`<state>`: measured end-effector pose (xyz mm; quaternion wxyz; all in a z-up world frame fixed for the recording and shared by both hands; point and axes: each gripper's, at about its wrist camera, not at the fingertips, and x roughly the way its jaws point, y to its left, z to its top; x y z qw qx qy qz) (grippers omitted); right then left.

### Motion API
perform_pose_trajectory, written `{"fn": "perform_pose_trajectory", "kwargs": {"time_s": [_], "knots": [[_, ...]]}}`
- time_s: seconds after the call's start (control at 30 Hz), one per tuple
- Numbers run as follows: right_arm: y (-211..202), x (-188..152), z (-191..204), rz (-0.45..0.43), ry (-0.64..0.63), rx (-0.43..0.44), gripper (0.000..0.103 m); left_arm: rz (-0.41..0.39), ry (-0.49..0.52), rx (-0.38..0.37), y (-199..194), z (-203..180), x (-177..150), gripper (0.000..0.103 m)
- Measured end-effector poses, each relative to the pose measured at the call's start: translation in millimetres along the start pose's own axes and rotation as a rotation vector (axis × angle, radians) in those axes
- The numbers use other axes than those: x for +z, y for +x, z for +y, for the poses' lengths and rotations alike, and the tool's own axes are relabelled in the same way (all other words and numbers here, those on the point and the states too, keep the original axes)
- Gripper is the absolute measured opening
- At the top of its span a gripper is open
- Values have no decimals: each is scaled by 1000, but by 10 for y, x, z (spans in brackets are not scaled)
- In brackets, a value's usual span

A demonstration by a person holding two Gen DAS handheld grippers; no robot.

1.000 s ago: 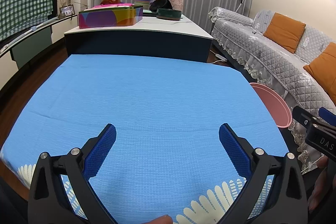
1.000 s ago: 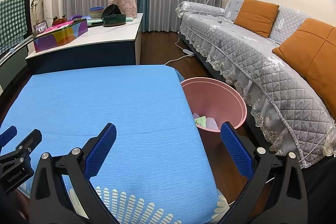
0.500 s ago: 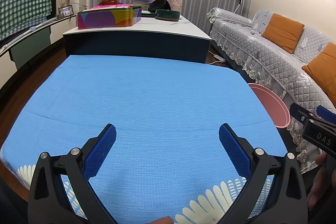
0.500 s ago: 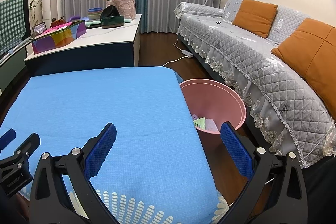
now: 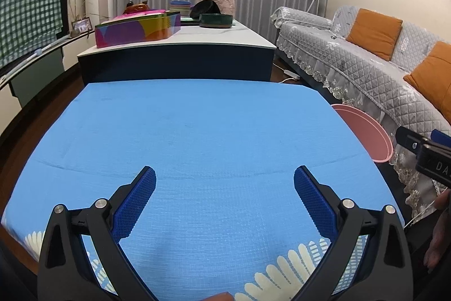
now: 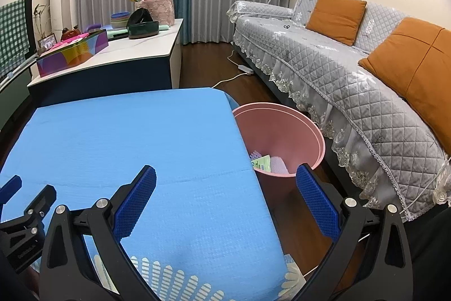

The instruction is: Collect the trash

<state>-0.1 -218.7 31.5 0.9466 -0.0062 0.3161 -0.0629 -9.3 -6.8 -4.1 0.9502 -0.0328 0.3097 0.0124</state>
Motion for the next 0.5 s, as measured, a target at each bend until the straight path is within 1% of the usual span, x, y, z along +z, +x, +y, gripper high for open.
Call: {"fn": "perform_pose_trajectory", "kwargs": {"time_s": [0.23, 0.37, 0.5], "knots": [[20, -22, -10, 11, 0, -4, 98, -4, 28, 2, 28, -32, -26, 95], [25, -31, -24, 14, 6, -1, 98, 7, 59, 22, 47, -72, -31, 95], [25, -33, -21, 14, 2, 1, 98, 8, 72, 24, 39, -95, -43, 95]]}}
